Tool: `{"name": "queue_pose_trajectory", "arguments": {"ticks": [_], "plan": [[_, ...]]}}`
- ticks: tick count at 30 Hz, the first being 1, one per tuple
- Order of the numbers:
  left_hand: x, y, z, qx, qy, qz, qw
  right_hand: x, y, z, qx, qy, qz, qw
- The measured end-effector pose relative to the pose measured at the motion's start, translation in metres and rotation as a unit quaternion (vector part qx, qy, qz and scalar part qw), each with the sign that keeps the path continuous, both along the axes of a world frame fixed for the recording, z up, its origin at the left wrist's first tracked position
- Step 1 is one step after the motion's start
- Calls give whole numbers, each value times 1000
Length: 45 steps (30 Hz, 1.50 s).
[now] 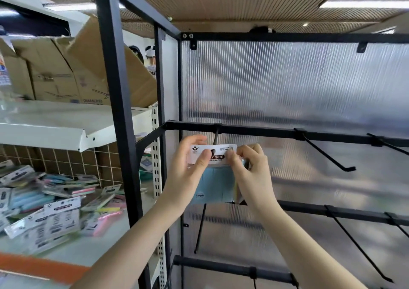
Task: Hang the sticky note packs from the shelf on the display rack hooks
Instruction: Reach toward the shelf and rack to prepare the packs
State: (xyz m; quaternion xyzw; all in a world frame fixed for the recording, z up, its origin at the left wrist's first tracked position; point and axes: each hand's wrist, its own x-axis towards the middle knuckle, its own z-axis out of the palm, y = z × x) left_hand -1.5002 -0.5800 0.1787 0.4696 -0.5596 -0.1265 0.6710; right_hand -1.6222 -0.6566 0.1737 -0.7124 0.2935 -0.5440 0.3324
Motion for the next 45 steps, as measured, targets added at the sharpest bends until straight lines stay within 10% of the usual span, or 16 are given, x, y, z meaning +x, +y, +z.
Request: {"name": "queue_pose_trajectory", "arguments": {"ticks": [26,33,45], "plan": [[36,-98,-21,47,54,186,980,27,-64,-6,38,166,-178,969],[33,-80,-18,39,23,251,967,11,-46,-17,9,-20,-170,985],[-18,20,-9,88,0,-61,994,-5,10,-46,-278,3,-73,958]]}}
